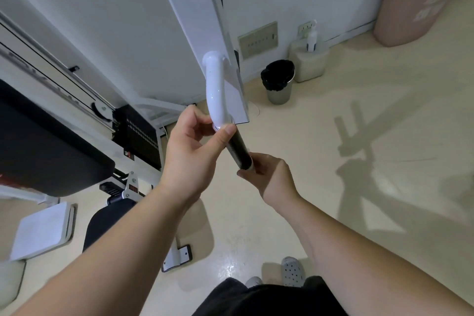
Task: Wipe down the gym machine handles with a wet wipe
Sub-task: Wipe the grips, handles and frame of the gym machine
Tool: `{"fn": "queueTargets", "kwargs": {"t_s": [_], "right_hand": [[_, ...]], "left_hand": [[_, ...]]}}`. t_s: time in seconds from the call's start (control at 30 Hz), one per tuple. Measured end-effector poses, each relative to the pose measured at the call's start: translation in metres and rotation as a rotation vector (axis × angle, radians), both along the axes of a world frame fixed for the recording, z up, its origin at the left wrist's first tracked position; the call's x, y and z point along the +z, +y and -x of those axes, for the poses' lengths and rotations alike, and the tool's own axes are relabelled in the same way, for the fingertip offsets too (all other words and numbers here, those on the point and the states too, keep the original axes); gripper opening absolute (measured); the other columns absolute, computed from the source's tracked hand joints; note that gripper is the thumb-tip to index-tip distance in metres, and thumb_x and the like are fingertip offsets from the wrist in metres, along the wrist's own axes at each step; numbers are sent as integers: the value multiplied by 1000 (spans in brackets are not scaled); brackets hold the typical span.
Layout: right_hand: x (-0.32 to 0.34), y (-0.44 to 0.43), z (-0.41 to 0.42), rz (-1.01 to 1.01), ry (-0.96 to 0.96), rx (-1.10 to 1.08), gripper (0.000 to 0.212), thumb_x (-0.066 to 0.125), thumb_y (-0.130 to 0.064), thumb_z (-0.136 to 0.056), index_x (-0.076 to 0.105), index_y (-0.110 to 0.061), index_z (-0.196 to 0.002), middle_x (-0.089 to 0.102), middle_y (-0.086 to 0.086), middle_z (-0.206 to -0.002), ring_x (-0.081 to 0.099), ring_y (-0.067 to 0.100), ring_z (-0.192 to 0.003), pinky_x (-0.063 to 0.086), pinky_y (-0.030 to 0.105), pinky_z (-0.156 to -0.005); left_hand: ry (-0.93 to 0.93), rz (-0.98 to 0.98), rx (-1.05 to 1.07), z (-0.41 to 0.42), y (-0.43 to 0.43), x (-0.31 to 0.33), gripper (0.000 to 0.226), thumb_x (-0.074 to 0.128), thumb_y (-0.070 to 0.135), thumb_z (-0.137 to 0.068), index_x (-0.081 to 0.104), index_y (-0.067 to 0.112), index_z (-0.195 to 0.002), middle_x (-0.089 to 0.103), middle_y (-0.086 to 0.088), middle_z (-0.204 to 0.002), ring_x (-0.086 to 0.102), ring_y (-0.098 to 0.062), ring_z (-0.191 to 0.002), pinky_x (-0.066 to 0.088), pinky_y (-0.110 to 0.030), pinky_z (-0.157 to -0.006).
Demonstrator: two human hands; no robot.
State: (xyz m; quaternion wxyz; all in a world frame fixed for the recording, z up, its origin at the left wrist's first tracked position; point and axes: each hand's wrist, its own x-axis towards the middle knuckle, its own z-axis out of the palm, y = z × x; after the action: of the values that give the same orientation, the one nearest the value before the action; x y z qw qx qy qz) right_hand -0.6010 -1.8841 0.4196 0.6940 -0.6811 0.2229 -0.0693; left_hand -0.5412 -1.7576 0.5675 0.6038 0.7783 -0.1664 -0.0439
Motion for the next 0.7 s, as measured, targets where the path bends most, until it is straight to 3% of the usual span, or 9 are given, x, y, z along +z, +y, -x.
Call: {"fn": "queueTargets", "kwargs": {"t_s": [0.1, 0.2, 0.23, 0.3, 0.4, 0.47, 0.53, 0.6, 0.7], "right_hand": [[1, 2, 3, 14, 12, -40, 30, 81, -12, -81, 77, -28, -106, 79, -10, -96, 72, 11, -90, 55, 30, -84], [-1, 2, 10, 100, 21, -124, 25, 83, -15, -81, 77, -25, -104, 72, -33, -80, 65, -12, -76, 44, 4, -67], [-1, 0, 13, 132, 26, -158, 23, 84, -16, -81, 77, -25, -101, 69, -37, -76, 62, -15, -72, 41, 1, -64], [-2, -5, 22, 160, 34, -217, 15, 83, -15, -81, 75, -25, -89, 67, -32, -67, 59, -9, -63, 41, 2, -60], [-1, -14, 41, 250, 15, -276, 24, 81, -11, -84, 67, -24, -71, 67, -11, -64, 54, 2, -59, 41, 7, -56], [7, -16, 47, 439, -45, -311, 12, 82, -8, -84, 73, -16, -79, 71, -3, -75, 57, 9, -69, 44, 11, -64], [19, -10, 44, 640, -135, -362, 11, 82, -9, -81, 76, -10, -90, 74, -1, -88, 59, 5, -80, 45, 8, -76], [30, -1, 37, 733, -179, -389, 16, 77, -14, -81, 77, -10, -96, 75, -2, -94, 60, 4, -85, 44, 8, -80], [39, 19, 30, 766, -145, -430, 9, 75, -8, -83, 75, -9, -91, 72, -3, -85, 58, 9, -80, 46, 20, -72]], "left_hand": [[17, 27, -24, 2, -3, 1, 28, 81, 36, -80, 54, 27, -78, 62, -29, -96, 64, -51, -96, 54, -69, -85], [39, 51, -59, 1, -8, -1, 34, 81, 35, -79, 50, 19, -81, 60, -33, -97, 61, -54, -96, 51, -72, -86], [40, 56, -72, 0, -10, -2, 35, 81, 34, -79, 50, 18, -82, 59, -34, -97, 61, -55, -95, 50, -73, -86], [29, 69, -99, 1, -16, -3, 34, 80, 34, -79, 49, 18, -81, 59, -34, -95, 60, -55, -93, 49, -74, -85], [21, 100, -128, 2, -23, -6, 35, 81, 33, -79, 49, 17, -81, 60, -31, -93, 62, -52, -91, 51, -73, -83], [18, 130, -153, 2, -24, -7, 34, 81, 32, -79, 51, 18, -80, 60, -26, -89, 62, -49, -90, 52, -72, -82], [-1, 133, -189, 1, -24, -8, 29, 80, 31, -79, 52, 24, -77, 61, -15, -85, 64, -40, -87, 54, -69, -81], [-20, 119, -228, -2, -21, -8, 29, 80, 29, -80, 52, 29, -75, 62, 6, -79, 65, -21, -81, 58, -59, -80], [-57, 91, -305, -13, -9, -8, 29, 79, 26, -80, 51, 27, -76, 63, 21, -75, 63, -2, -76, 54, -25, -68]]}}
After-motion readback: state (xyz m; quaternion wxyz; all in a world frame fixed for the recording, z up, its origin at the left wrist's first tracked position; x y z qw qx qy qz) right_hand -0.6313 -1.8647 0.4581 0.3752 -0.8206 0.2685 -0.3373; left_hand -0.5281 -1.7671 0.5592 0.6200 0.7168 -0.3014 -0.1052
